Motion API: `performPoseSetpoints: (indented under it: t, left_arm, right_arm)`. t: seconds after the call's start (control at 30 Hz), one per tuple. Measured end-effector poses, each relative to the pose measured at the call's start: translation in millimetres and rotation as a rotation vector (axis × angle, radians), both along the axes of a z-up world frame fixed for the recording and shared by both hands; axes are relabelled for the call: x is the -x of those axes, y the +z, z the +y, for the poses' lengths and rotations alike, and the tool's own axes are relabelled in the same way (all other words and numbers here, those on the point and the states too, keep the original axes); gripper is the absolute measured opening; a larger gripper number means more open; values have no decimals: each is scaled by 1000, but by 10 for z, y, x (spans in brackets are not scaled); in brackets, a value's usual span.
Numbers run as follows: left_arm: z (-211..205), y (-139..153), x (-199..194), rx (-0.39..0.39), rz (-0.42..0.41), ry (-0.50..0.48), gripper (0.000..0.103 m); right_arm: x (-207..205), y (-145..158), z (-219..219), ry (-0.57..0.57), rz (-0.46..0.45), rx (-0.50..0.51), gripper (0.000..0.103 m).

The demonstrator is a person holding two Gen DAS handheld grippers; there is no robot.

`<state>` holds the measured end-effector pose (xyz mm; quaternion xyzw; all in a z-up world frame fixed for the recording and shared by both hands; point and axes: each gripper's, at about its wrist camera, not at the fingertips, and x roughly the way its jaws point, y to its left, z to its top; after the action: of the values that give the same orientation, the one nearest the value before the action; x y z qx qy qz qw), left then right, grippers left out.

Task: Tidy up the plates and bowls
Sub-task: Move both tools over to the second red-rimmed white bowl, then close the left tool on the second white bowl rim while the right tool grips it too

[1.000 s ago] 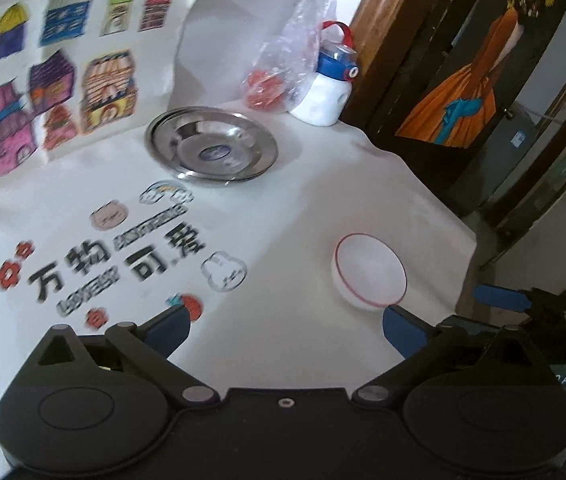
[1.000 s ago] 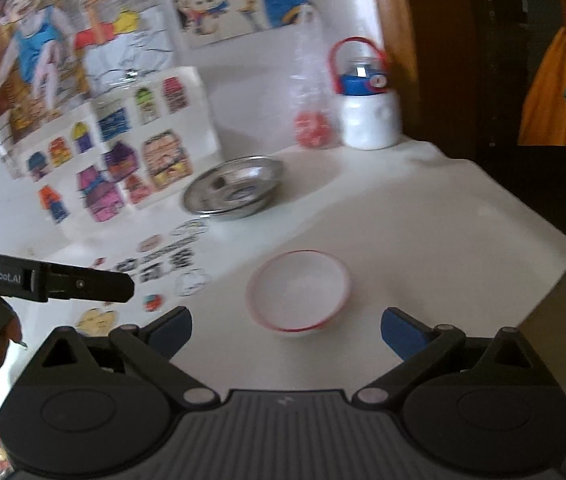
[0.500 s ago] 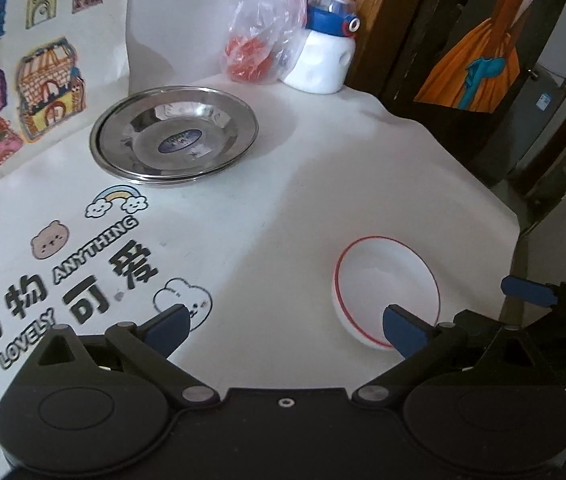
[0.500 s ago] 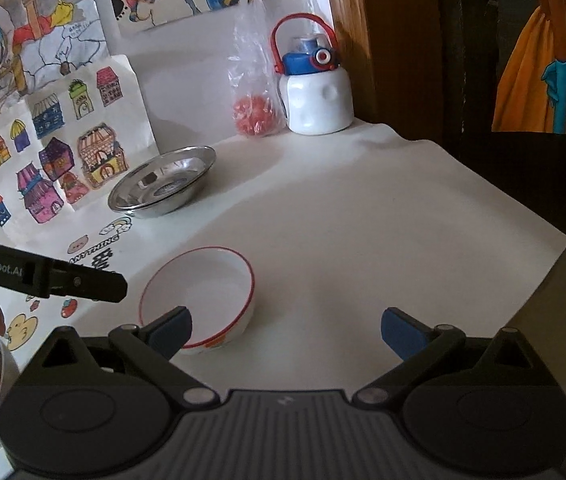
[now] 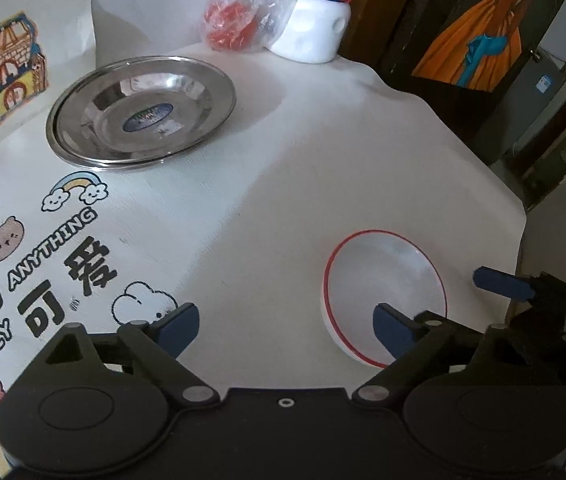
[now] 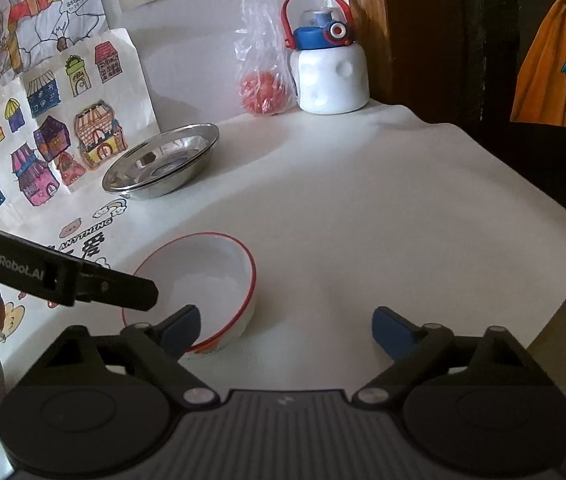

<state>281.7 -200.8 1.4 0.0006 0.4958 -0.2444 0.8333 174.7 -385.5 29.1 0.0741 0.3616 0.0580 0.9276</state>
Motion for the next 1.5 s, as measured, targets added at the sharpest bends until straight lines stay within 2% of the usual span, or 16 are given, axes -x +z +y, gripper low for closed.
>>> performPoseSetpoints:
  t: [0.07, 0.4, 0.53, 0.67, 1.2, 1.33, 1.5]
  left_arm:
    - [-10, -9, -1, 2, 3, -7, 89]
    - [-73, -42, 9, 7, 23, -33, 70]
    - [-87, -45, 24, 8, 29, -38, 61]
    - [-109, -43, 45, 4, 24, -47, 57]
    - [-154, -41, 67, 4, 24, -63, 47]
    - [-181, -46, 85, 6, 29, -80, 40]
    - [-202, -71, 97, 16, 35, -92, 30]
  right_arm:
    - [-8, 3, 4, 0, -4, 0, 83]
    - [1, 33, 88, 14, -29, 43, 71]
    - [21, 41, 140, 29, -41, 58, 63]
    - [31, 52, 182, 39, -46, 62, 56]
    - [74, 6, 215, 55, -23, -10, 33]
    - [86, -17, 208, 42, -18, -26, 26]
    - [99, -31, 188, 31, -18, -59, 24]
